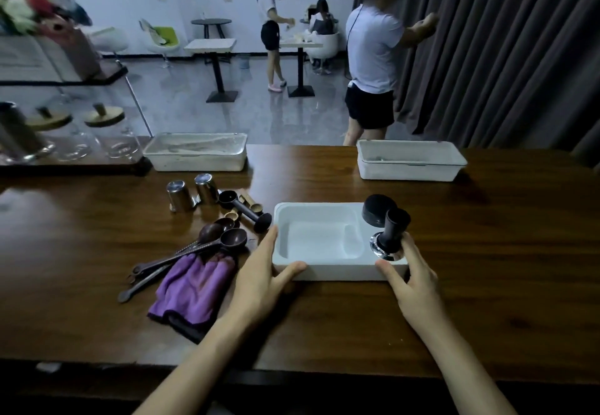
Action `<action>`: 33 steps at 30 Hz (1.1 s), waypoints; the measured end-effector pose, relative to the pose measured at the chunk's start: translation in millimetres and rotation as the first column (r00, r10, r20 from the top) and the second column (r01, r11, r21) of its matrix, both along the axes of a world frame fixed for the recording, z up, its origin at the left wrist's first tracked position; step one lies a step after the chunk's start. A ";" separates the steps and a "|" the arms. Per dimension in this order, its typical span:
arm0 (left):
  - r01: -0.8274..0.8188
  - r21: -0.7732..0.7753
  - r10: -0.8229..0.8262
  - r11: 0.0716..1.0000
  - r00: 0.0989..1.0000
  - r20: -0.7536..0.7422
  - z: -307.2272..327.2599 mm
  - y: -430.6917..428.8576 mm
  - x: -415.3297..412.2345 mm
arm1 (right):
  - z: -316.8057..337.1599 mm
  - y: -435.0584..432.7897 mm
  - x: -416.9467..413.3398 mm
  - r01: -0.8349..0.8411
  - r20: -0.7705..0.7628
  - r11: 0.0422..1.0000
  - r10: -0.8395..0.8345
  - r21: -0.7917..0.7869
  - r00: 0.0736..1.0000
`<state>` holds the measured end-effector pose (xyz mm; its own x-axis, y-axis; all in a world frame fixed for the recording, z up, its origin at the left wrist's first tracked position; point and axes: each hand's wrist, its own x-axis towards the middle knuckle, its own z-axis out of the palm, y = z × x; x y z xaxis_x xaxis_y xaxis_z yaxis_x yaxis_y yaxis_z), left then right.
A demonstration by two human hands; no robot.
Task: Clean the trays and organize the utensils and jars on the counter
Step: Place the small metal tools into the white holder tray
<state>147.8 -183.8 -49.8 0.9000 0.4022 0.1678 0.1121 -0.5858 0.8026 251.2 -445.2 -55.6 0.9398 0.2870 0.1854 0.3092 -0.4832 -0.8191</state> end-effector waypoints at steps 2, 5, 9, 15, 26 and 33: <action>0.009 -0.025 -0.009 1.000 1.000 -0.015 -2.8 3.4 -1.6 | -1.6 1.1 -8.0 0.045 0.070 0.999 -0.044 -0.004 0.997; 0.021 0.026 -0.020 0.999 0.999 -0.047 -11.9 8.8 -4.3 | -1.4 3.3 -27.2 0.171 0.295 0.985 -0.173 0.034 0.940; 0.074 0.089 -0.069 0.993 0.996 -0.056 -13.6 21.5 -4.4 | 6.3 18.4 -43.5 0.151 0.450 0.988 -0.142 0.016 0.882; 0.201 0.262 -0.182 0.944 0.979 -0.093 -13.4 49.1 -9.1 | 36.5 92.0 -36.0 -0.084 0.404 0.996 0.071 0.014 0.912; 0.202 0.078 -0.199 0.976 0.979 -0.040 -27.7 95.0 -59.1 | 59.9 269.2 -20.0 -0.386 0.133 0.904 0.412 -0.181 0.902; -0.017 0.097 0.012 0.995 0.999 0.044 -32.8 141.5 -82.2 | 64.0 362.2 12.2 -0.282 0.018 0.925 0.296 -0.257 0.955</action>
<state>65.6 -42.3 -82.7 0.8853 0.3949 0.2457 0.0875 -0.6602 0.7459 263.4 -83.0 8.4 0.7997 0.5879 0.1221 0.5068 -0.5519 -0.6622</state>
